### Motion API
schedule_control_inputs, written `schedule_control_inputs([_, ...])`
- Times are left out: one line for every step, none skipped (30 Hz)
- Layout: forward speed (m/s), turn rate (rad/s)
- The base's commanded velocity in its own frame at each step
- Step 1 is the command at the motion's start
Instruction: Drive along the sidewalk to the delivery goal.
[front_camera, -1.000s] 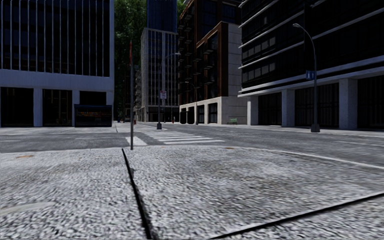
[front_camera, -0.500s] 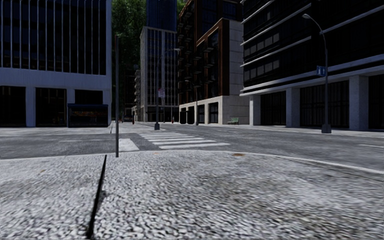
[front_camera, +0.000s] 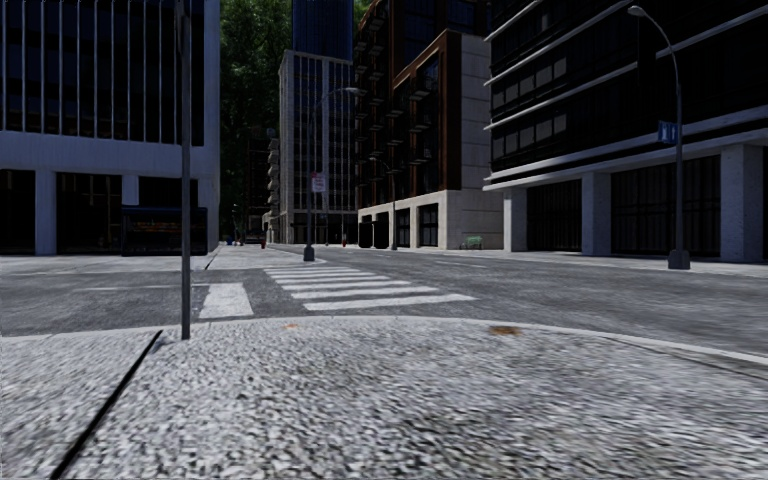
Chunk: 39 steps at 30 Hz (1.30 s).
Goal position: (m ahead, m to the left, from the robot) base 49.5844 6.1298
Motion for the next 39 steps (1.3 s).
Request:
schedule_control_inputs([2.0, 0.0])
schedule_control_inputs([2.0, 0.0])
schedule_control_inputs([2.0, 0.0])
schedule_control_inputs([2.0, 0.0])
schedule_control_inputs([2.0, 0.0])
schedule_control_inputs([2.0, 0.0])
schedule_control_inputs([2.0, 0.0])
schedule_control_inputs([2.0, 0.0])
schedule_control_inputs([2.0, 0.0])
schedule_control_inputs([2.0, 0.0])
schedule_control_inputs([2.0, 0.0])
schedule_control_inputs([2.0, 0.0])
schedule_control_inputs([2.0, 0.0])
schedule_control_inputs([2.0, 0.0])
schedule_control_inputs([2.0, 0.0])
schedule_control_inputs([2.0, 0.0])
schedule_control_inputs([2.0, 0.0])
schedule_control_inputs([2.0, 0.0])
schedule_control_inputs([2.0, 0.0])
schedule_control_inputs([2.0, 0.0])
schedule_control_inputs([2.0, 0.0])
schedule_control_inputs([2.0, 0.0])
schedule_control_inputs([2.0, 0.0])
schedule_control_inputs([2.0, 0.0])
schedule_control_inputs([2.0, 0.0])
schedule_control_inputs([2.0, 0.0])
schedule_control_inputs([2.0, 0.0])
schedule_control_inputs([2.0, 0.0])
schedule_control_inputs([2.0, 0.0])
schedule_control_inputs([2.0, 0.0])
schedule_control_inputs([2.0, 0.0])
schedule_control_inputs([2.0, 0.0])
schedule_control_inputs([2.0, 0.0])
schedule_control_inputs([2.0, 0.0])
schedule_control_inputs([2.0, 0.0])
schedule_control_inputs([2.0, 0.0])
schedule_control_inputs([2.0, 0.0])
schedule_control_inputs([2.0, 0.05])
schedule_control_inputs([2.0, 0.08])
